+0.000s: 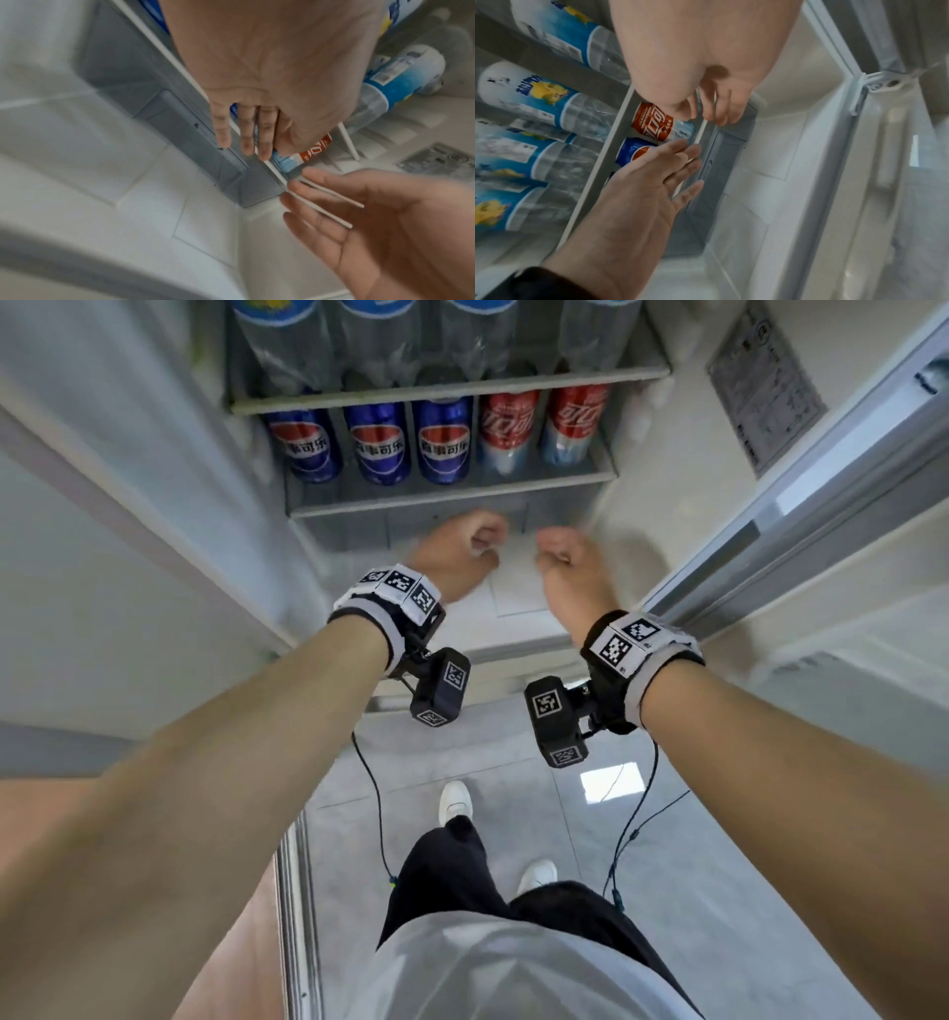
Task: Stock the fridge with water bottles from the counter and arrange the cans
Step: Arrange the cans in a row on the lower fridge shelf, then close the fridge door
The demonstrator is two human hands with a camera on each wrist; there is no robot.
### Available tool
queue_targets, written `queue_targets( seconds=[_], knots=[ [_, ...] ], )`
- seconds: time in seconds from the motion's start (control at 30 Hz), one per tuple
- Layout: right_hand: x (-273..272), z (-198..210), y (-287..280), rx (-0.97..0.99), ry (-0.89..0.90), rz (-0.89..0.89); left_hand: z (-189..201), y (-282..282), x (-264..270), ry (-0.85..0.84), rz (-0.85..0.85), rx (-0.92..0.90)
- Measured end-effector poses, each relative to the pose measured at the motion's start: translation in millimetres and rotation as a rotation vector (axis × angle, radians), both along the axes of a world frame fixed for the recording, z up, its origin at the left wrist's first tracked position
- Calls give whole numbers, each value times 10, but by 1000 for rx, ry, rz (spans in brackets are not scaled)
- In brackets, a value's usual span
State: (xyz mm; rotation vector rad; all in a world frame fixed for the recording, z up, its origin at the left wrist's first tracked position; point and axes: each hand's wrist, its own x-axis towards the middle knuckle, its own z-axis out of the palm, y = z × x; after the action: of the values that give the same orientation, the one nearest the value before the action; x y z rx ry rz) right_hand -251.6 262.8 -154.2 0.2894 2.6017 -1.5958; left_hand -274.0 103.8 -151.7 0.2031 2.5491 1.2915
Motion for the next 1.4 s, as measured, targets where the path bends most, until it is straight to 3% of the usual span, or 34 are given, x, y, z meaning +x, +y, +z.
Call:
queue_targets(
  seconds=[0.17, 0.3, 0.57, 0.9, 1.0, 1.2, 1.4],
  knots=[
    [579, -28, 135, -57, -43, 60, 27, 93, 590, 125, 92, 42],
    [1081, 42, 457, -43, -7, 107, 178, 368, 1052, 222, 63, 51],
    [2260, 231, 1597, -55, 75, 137, 566, 1508, 2199, 366, 5, -2],
    [3722, 829, 3503, -18, 265, -303, 1183, 3429, 3307, 576, -273, 121],
    [3848, 1057, 3941, 18, 354, -465, 1445, 3871, 3370, 666, -315, 120],
    [3610, 1603, 4584, -9, 472, -719, 1962, 4335, 3202, 1020, -315, -7],
    [3165, 1906, 4880, -178, 375, -739, 1969, 4587, 3098, 1023, -345, -228]
  ],
)
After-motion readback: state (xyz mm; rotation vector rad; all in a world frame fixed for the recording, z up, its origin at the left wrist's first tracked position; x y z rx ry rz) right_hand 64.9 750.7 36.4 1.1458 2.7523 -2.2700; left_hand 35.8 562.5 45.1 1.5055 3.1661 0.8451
